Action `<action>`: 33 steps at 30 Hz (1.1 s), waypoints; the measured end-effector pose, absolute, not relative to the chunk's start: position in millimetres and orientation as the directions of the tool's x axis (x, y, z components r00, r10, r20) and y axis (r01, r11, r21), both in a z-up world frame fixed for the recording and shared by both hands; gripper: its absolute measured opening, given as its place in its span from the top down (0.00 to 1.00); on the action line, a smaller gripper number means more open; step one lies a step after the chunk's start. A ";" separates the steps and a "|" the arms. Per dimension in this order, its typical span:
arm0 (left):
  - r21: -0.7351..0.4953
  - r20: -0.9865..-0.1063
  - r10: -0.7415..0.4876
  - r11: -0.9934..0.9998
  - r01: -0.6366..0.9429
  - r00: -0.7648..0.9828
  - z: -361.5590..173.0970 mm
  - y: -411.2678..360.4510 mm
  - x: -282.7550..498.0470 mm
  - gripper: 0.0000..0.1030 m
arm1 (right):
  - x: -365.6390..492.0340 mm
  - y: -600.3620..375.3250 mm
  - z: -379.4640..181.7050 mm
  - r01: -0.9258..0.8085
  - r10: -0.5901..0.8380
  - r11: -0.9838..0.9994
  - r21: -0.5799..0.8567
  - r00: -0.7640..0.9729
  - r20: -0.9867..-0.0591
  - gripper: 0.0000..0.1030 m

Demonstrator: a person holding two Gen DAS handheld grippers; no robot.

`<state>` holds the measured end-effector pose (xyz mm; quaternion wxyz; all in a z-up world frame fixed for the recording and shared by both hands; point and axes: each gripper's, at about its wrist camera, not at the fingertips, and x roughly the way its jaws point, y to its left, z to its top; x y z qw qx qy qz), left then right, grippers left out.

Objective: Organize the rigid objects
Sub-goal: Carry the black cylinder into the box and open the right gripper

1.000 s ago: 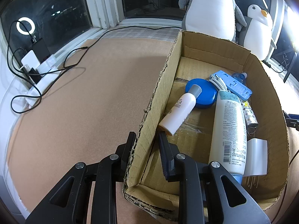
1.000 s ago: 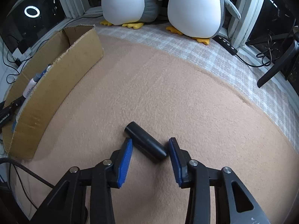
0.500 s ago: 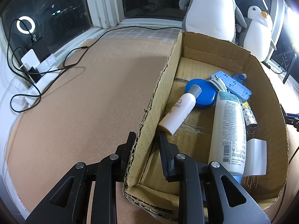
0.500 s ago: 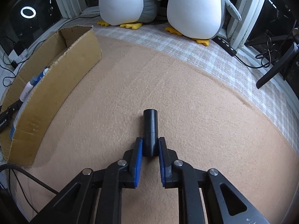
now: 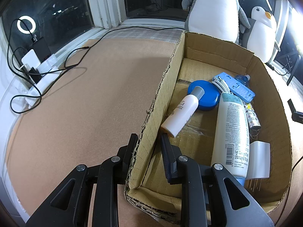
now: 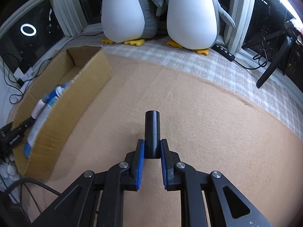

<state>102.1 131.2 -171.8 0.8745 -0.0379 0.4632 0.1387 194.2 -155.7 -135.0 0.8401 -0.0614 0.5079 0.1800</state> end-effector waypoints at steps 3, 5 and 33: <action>0.063 -0.821 0.208 0.959 -0.277 0.532 -171.7 131.9 102.0 0.78 | 190.2 -147.0 -121.8 -0.379 0.265 0.921 0.092 0.433 -0.861 0.86; 0.063 -0.821 0.208 0.959 -0.277 0.532 -171.7 131.9 102.1 0.78 | 186.0 -138.8 -111.5 -0.393 0.283 0.914 0.099 0.444 -0.850 0.86; 0.057 -0.820 0.202 0.960 -0.276 0.535 -172.2 131.5 102.9 0.78 | 179.8 0.5 -92.7 -0.583 0.440 0.796 0.165 0.368 -0.819 0.86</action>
